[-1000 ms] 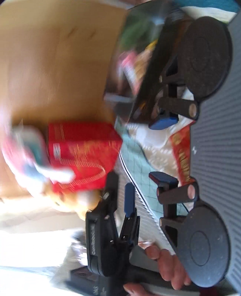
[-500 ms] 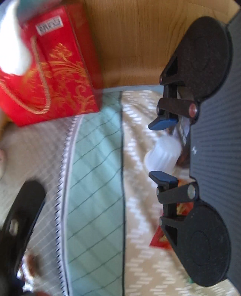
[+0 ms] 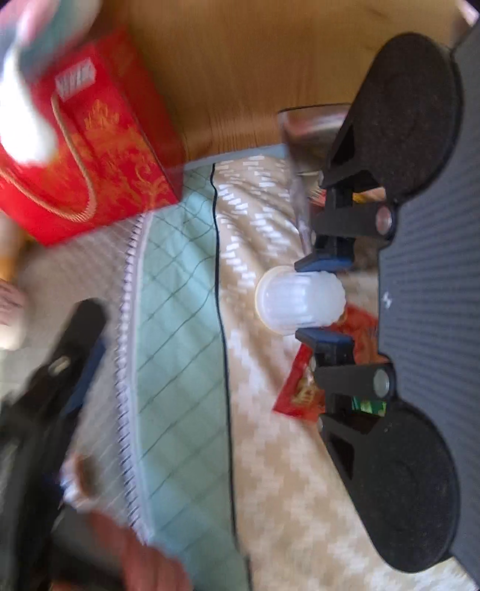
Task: Organize snacks
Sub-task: 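Grasp the white plastic cup with the right tool, drop it into the box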
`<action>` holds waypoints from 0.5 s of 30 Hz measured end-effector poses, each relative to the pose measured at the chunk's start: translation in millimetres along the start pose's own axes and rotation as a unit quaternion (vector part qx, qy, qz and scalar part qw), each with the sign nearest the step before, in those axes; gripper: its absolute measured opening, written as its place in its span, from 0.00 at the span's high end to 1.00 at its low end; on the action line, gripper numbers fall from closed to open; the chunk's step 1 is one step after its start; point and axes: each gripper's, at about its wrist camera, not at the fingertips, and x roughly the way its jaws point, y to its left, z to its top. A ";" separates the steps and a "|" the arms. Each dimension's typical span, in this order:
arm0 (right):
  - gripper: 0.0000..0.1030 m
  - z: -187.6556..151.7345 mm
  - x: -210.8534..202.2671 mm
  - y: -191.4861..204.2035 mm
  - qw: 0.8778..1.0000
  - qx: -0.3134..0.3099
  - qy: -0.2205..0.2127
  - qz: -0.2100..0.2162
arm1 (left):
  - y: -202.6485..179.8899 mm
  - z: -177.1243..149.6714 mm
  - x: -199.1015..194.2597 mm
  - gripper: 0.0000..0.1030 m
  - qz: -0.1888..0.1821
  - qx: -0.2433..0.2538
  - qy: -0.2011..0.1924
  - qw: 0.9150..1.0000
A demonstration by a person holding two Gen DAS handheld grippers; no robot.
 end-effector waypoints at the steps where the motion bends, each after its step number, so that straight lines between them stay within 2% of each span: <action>1: 0.67 -14.4 -13.2 4.4 0.999 0.025 -0.029 0.000 | -2.6 -2.0 2.3 0.48 -0.012 0.008 0.009 1.000; 3: 0.67 -42.9 -36.4 17.0 0.995 0.066 -0.077 -0.003 | -10.0 -7.1 7.8 0.48 -0.041 0.029 0.032 0.998; 5: 0.67 -78.9 -48.9 26.0 0.985 0.119 -0.126 -0.007 | -20.9 -14.0 13.2 0.48 -0.072 0.060 0.056 0.994; 8: 0.67 -135.2 -51.8 48.4 0.964 0.197 -0.174 -0.032 | -43.0 -30.7 22.7 0.48 -0.114 0.124 0.094 0.981; 11: 0.67 -178.9 -42.0 72.4 0.943 0.261 -0.201 -0.046 | -64.7 -50.1 29.6 0.48 -0.128 0.164 0.130 0.970; 13: 0.66 -197.4 -43.0 80.6 0.924 0.302 -0.224 -0.065 | -81.2 -63.3 30.8 0.48 -0.133 0.178 0.152 0.963; 15: 0.65 -208.9 -39.6 80.1 0.910 0.331 -0.241 -0.067 | -99.6 -79.7 30.5 0.48 -0.136 0.201 0.172 0.955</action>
